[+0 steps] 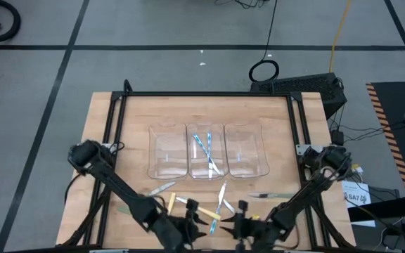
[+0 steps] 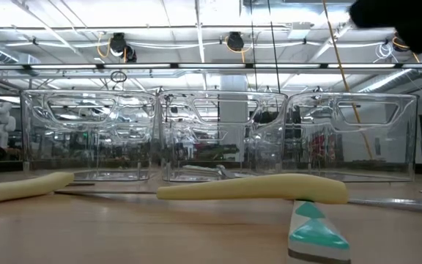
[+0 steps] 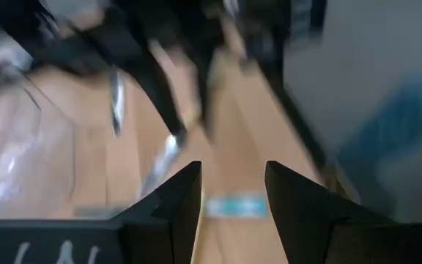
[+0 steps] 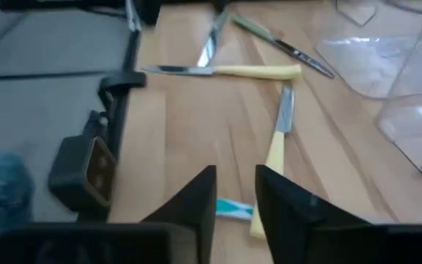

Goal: Sort silverware by color (type)
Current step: Put the center yellow knife into the right transparent bin

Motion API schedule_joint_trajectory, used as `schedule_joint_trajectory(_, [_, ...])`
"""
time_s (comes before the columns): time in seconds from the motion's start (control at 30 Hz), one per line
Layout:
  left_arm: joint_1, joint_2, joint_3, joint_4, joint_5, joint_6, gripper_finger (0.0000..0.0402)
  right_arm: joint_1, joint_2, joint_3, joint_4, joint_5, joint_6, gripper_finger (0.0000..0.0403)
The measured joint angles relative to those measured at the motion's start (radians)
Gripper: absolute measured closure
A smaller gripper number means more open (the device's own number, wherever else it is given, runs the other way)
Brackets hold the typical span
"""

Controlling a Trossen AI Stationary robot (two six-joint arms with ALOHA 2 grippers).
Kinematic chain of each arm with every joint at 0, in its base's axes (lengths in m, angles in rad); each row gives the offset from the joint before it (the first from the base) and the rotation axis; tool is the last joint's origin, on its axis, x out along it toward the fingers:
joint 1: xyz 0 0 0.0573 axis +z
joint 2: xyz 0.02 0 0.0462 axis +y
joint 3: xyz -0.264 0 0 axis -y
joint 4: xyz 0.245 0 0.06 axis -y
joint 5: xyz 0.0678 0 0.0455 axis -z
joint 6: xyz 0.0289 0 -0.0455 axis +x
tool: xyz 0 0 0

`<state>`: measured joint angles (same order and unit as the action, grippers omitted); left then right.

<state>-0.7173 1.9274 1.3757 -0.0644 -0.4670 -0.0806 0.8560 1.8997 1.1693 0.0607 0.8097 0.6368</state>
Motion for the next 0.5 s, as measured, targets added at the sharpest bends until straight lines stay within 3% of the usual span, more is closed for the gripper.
schedule_joint_trajectory(0.17, [-0.042, -0.067, -0.204, 0.258, -0.015, 0.005, 0.0241, -0.039, 0.094, 0.166, -0.226, -0.002, 0.067, 0.0269])
schedule_joint_trajectory(0.33, [-0.065, -0.077, -0.235, 0.277, -0.041, 0.043, 0.0241, -0.086, 0.162, 0.216, -0.269, -0.008, 0.082, 0.0256])
schedule_joint_trajectory(0.5, [-0.074, -0.068, -0.280, 0.412, -0.035, 0.053, 0.0241, -0.134, 0.179, 0.216, -0.275, -0.097, 0.116, 0.0254])
